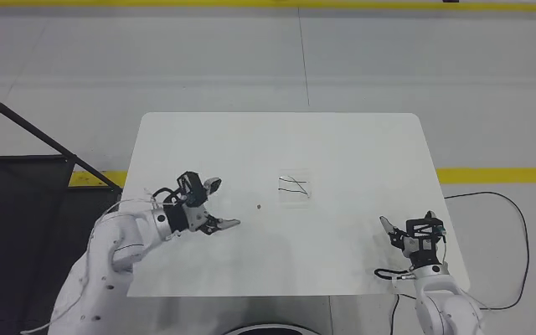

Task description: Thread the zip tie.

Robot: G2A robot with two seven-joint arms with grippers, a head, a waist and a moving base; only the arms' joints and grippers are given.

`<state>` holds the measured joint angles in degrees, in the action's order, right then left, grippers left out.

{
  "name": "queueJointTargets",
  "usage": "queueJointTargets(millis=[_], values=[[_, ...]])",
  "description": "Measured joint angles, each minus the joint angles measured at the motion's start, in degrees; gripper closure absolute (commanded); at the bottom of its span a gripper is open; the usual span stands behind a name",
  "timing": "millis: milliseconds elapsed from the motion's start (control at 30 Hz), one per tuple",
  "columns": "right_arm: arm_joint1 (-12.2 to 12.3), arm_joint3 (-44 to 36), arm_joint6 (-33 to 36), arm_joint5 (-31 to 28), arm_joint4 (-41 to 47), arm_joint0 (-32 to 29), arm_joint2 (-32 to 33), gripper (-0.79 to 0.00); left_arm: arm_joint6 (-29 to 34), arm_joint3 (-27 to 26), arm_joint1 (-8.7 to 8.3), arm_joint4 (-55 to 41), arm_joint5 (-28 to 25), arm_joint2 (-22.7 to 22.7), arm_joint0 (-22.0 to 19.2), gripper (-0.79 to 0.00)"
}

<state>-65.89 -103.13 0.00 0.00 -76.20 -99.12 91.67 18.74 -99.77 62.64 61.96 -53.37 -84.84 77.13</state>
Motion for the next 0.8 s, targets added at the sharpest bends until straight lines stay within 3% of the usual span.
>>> queueJointTargets(millis=[200,500,600,800], values=[[0.0,0.0,0.0,0.0,0.0,0.0,0.0,-0.785,14.3,-0.9,-0.68,-14.6,1.4,1.7,-2.8,-0.785],[0.0,0.0,0.0,0.0,0.0,0.0,0.0,-0.785,13.8,-1.0,-0.65,-13.9,1.9,2.2,-2.6,-0.785],[0.0,0.0,0.0,0.0,0.0,0.0,0.0,-0.785,13.9,-0.9,-0.22,-12.7,8.4,4.1,-3.7,-0.785],[0.0,0.0,0.0,0.0,0.0,0.0,0.0,-0.785,18.2,2.7,1.06,-23.5,23.2,10.1,-10.5,-0.785]])
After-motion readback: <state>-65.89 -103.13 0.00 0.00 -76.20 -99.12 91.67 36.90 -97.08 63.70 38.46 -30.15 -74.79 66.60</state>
